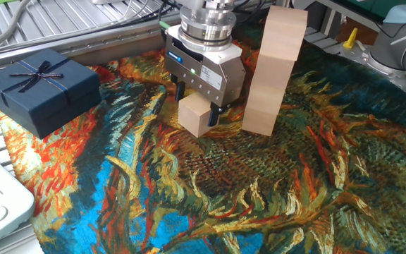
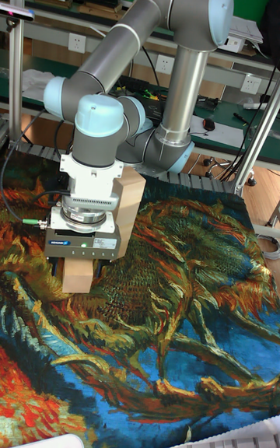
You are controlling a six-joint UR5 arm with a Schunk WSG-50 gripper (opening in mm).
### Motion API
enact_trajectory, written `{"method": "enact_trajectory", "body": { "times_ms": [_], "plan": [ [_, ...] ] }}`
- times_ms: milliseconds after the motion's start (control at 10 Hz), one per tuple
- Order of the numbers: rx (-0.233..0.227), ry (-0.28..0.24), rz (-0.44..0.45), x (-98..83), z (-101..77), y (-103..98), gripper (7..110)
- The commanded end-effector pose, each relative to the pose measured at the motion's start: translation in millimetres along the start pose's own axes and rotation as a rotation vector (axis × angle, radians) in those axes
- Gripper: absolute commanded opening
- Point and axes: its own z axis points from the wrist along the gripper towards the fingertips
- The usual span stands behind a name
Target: Stack the blocks in a vertical line of five
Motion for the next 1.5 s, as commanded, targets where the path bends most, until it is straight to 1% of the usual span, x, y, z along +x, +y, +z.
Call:
{"method": "enact_trajectory", "body": {
  "times_ms": [0,200,300,600,1100,1400],
  "plan": [
    [-0.011,-0.003,0.026,-0.5,0.5,1,66],
    [-0.033,-0.002,0.041,0.4,3.9,5,66],
    [-0.028,0.001,0.041,1.7,4.2,4,66],
    [-0.038,0.003,0.035,6.3,5.3,5,66],
    [-0.030,-0.001,0.032,4.3,10.6,2,66],
    [-0.030,-0.001,0.030,4.1,11.0,1,66]
  ]
}}
